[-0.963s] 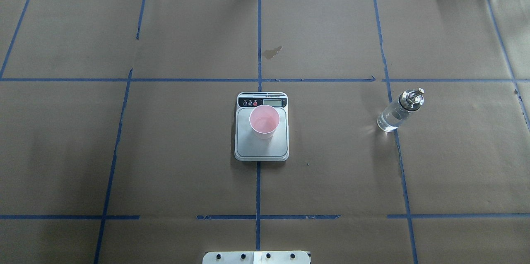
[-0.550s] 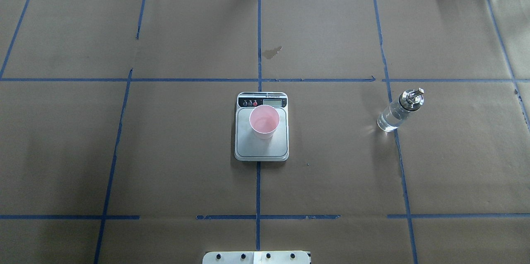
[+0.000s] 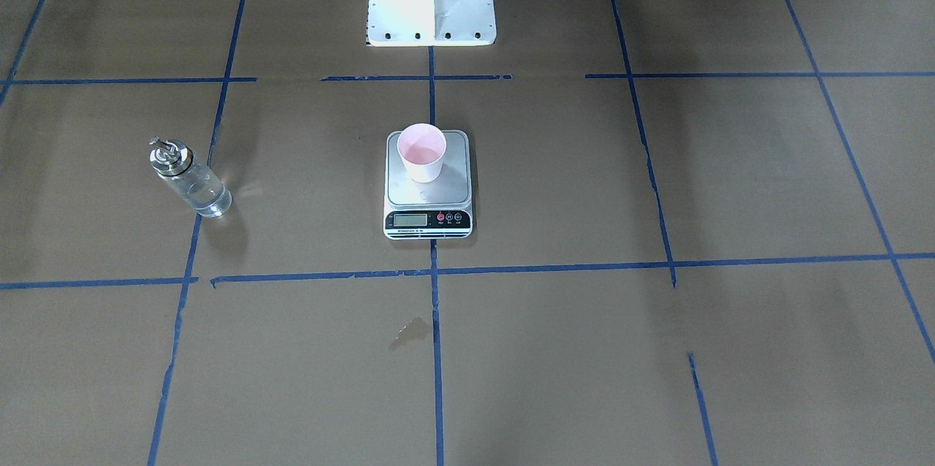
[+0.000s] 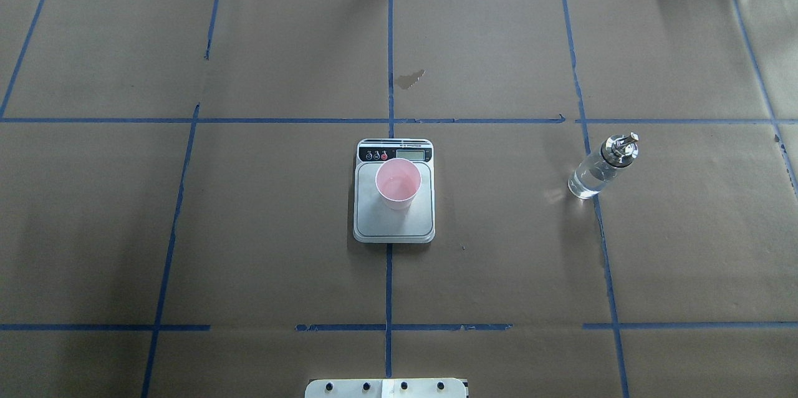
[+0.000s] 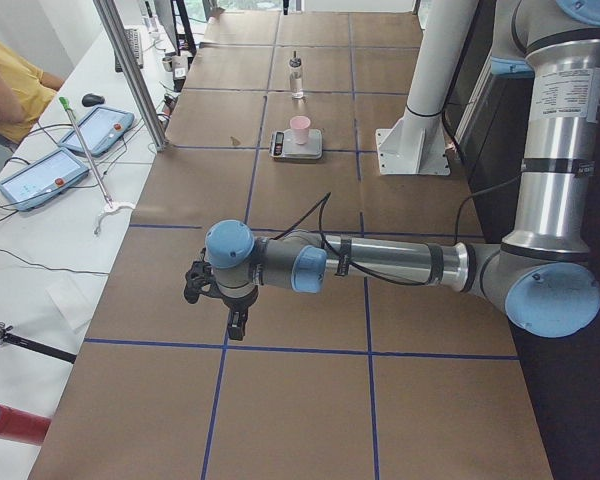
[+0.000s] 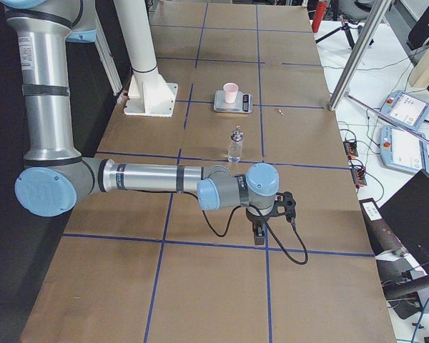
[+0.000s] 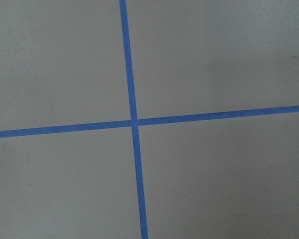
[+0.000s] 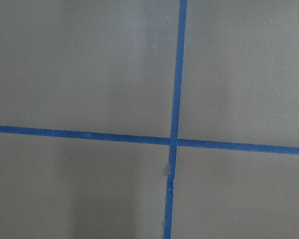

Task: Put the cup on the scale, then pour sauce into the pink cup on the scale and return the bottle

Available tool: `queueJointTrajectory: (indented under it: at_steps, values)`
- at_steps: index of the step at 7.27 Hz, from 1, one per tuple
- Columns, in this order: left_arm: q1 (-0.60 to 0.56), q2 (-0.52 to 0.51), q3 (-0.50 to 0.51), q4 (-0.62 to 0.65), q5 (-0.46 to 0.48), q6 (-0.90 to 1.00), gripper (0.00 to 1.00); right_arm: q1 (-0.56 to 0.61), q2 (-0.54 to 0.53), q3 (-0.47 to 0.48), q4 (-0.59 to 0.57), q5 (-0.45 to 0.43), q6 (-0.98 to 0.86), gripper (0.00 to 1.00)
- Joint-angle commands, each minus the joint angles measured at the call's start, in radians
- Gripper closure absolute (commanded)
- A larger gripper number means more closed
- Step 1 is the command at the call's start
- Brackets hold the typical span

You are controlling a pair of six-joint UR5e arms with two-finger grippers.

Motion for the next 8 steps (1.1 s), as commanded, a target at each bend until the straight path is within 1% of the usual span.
queueJointTrajectory:
  at_steps: [1,3,4,5,8]
  values:
    - [-0.007,-0.004,0.006,-0.002,-0.001,0.000,0.00,-0.001,-0.005,0.012,0.011,-0.002,0.016,0.00]
    - [-0.007,-0.012,0.020,-0.004,-0.003,0.000,0.00,0.007,-0.009,0.011,0.011,0.019,0.013,0.00]
    - [-0.032,-0.007,0.008,-0.001,-0.003,0.000,0.00,0.007,-0.005,0.011,0.013,0.021,0.015,0.00]
    - [-0.035,0.000,0.000,-0.005,-0.004,-0.002,0.00,0.015,0.001,0.046,0.013,0.018,0.015,0.00]
    - [-0.035,-0.009,-0.004,-0.005,-0.001,0.000,0.00,0.019,-0.006,0.029,0.013,0.018,0.018,0.00]
